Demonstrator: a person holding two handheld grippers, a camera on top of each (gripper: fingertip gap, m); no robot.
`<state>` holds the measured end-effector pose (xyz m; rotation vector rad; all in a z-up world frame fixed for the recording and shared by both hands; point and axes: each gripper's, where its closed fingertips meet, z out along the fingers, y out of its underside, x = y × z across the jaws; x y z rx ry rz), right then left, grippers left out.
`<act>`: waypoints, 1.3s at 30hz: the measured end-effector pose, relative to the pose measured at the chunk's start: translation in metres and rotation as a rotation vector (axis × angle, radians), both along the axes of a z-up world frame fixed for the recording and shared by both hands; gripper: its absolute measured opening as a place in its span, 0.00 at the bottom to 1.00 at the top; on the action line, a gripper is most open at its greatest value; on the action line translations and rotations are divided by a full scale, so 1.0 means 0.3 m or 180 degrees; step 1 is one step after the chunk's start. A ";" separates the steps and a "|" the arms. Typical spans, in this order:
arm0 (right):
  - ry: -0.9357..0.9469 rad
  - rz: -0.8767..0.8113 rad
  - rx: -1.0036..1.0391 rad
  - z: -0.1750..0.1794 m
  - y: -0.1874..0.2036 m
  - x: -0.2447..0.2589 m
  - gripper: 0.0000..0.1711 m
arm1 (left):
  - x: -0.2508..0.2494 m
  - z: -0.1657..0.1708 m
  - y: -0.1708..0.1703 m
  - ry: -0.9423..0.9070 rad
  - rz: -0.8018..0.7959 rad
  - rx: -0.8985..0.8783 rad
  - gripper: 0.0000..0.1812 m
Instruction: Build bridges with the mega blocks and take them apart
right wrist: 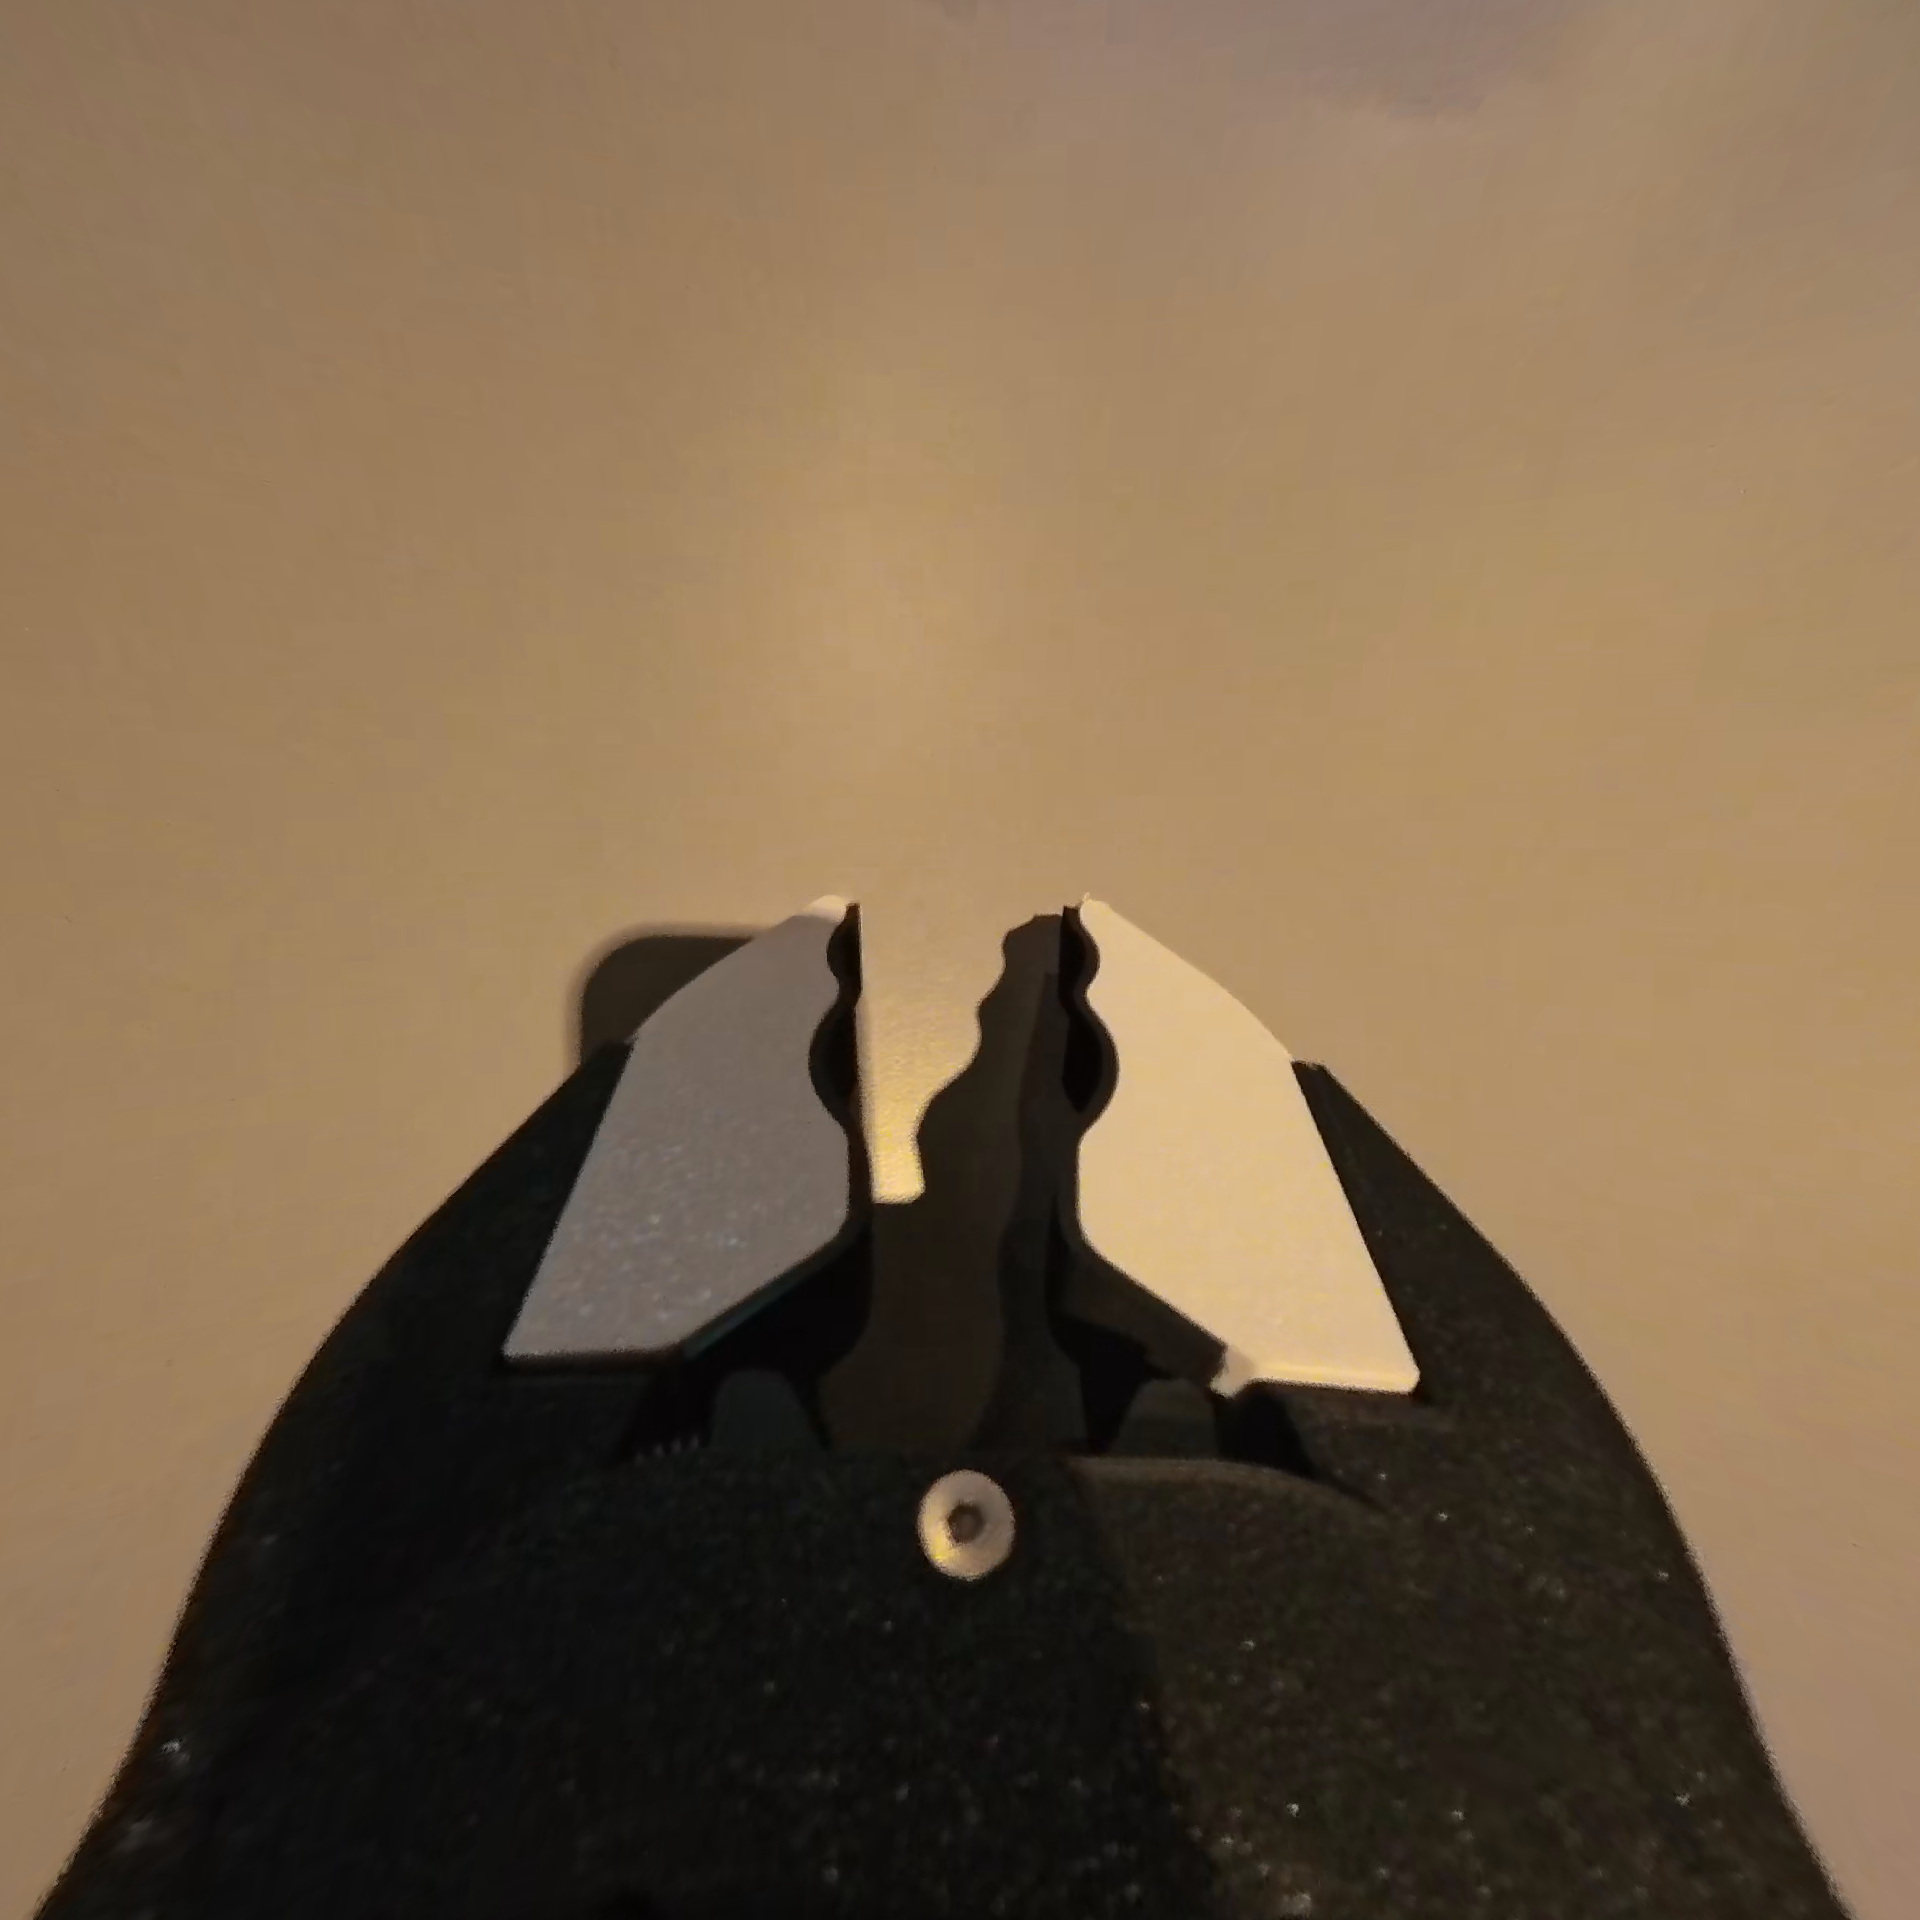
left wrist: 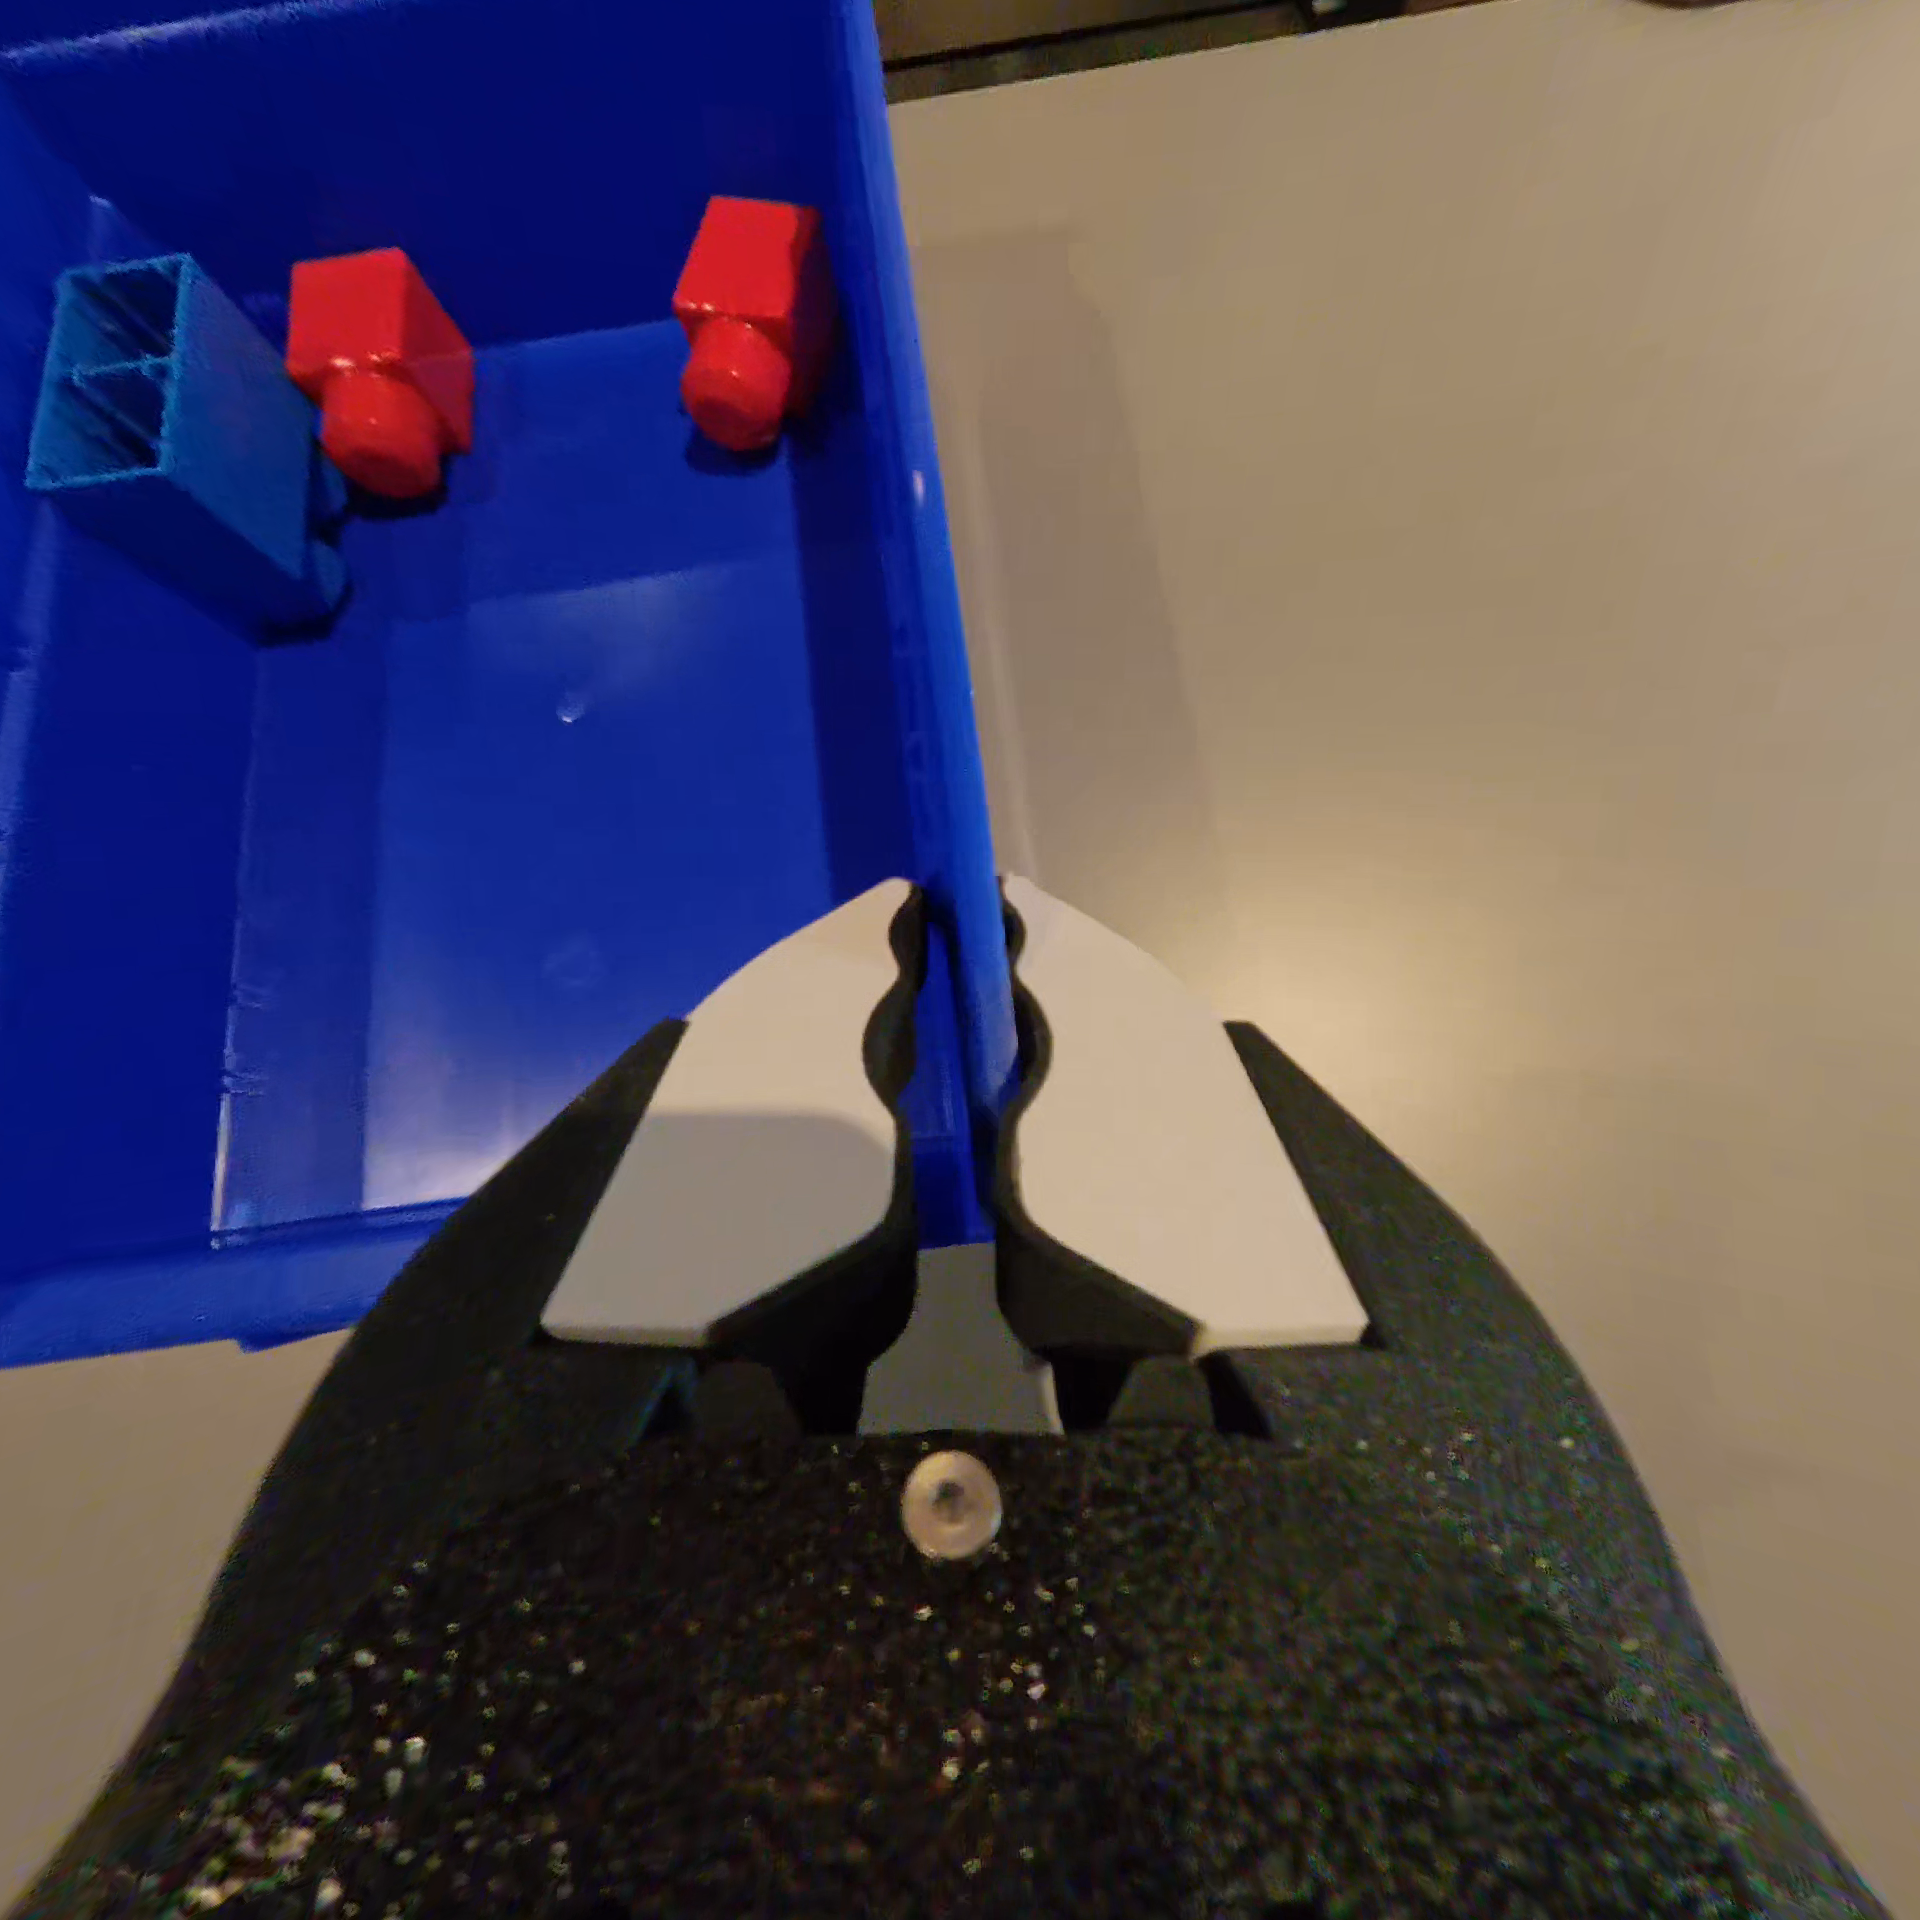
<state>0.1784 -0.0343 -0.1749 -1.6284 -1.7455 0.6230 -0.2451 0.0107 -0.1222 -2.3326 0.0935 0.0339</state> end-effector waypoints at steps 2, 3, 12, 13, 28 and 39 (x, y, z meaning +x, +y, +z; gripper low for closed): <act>0.0005 -0.0011 0.0009 0.001 0.001 0.001 0.21 | 0.003 0.027 -0.012 -0.0203 0.0034 -0.0012 0.17; 0.0009 -0.0012 0.0018 0.001 0.001 0.001 0.21 | -0.001 0.066 -0.016 -0.0320 0.0032 0.0110 0.24; -0.0043 0.0010 -0.0129 -0.007 0.001 0.000 0.22 | -0.197 0.369 0.153 -0.0687 -0.0281 0.1150 0.24; -0.0047 0.0006 -0.0140 -0.008 0.002 0.000 0.22 | -0.187 0.330 0.224 -0.0826 -0.0443 0.0966 0.25; -0.0133 -0.0036 -0.0428 -0.021 0.013 -0.004 0.21 | -0.180 -0.139 0.554 -0.0902 -0.0848 -0.0666 0.34; -0.0115 -0.0065 -0.0347 -0.019 0.016 -0.003 0.21 | -0.222 0.041 0.516 -0.0751 -0.0757 0.0224 0.16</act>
